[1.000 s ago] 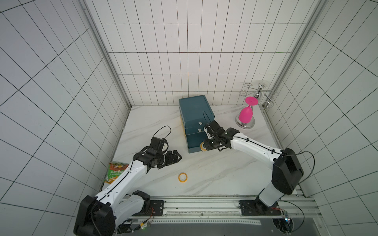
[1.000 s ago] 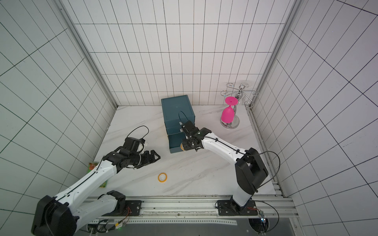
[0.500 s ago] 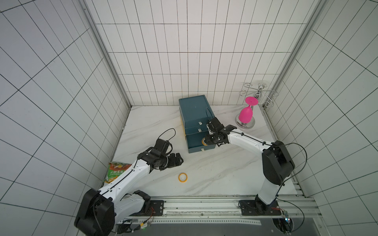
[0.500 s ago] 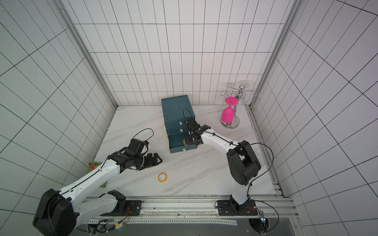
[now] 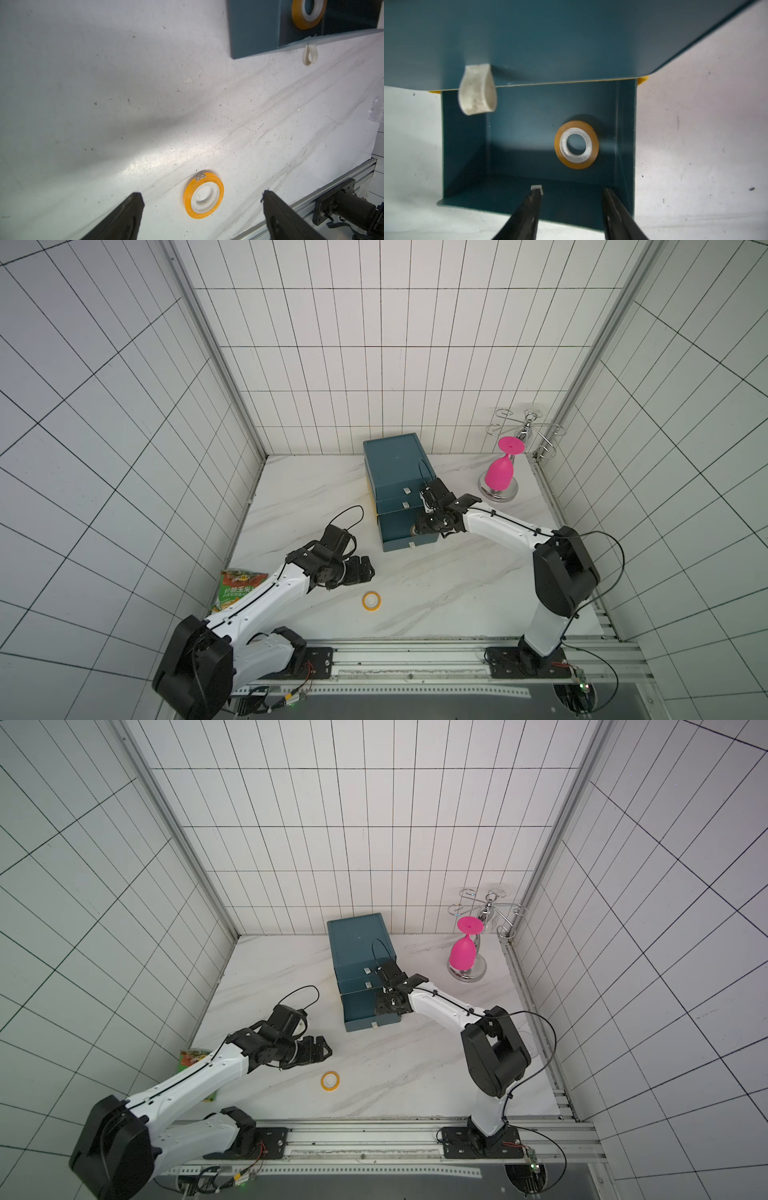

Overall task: Place the transparent tape into the drawer according to color
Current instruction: Place the tape in the drawer, then pick up the tape at the center of the board.

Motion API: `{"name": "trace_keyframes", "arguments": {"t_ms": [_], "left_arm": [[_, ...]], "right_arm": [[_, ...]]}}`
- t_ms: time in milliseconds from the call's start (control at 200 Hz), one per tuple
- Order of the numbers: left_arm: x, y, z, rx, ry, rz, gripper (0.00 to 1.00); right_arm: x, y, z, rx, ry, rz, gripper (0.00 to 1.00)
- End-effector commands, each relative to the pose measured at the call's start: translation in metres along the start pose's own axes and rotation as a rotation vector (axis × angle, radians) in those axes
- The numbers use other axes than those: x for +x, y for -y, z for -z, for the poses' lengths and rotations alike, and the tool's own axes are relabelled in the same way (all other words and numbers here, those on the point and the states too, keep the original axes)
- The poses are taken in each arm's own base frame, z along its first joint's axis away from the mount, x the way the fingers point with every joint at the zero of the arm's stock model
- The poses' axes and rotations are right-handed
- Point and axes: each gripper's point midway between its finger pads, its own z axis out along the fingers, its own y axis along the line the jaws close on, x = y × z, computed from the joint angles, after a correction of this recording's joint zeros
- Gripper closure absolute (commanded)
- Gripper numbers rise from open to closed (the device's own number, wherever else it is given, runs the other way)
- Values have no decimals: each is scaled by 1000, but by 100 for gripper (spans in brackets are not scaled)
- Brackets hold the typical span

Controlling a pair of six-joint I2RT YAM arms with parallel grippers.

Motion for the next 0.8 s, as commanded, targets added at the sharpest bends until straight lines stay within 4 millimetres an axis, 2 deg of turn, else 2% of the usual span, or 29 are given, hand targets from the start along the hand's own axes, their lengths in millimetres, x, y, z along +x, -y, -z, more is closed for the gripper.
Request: {"name": "trace_keyframes", "arguments": {"t_ms": [0, 155, 320, 505, 640, 795], "left_arm": [[6, -3, -5, -53, -18, -25, 9], [19, -2, -13, -124, -67, -80, 14], [30, 4, -18, -159, -111, -125, 19], [48, 9, -29, -206, -193, -192, 25], [57, 8, -38, -235, -240, -218, 31], [58, 10, -43, -264, -258, -242, 34]], "right_arm": [[3, 2, 21, -29, 16, -11, 43], [23, 2, 38, -73, -3, -10, 24], [46, 7, 54, -92, -31, -5, 14], [69, 16, 58, -85, -53, -10, 11], [73, 17, 62, -98, -53, -13, 11], [75, 19, 68, -95, -37, -15, 11]]}}
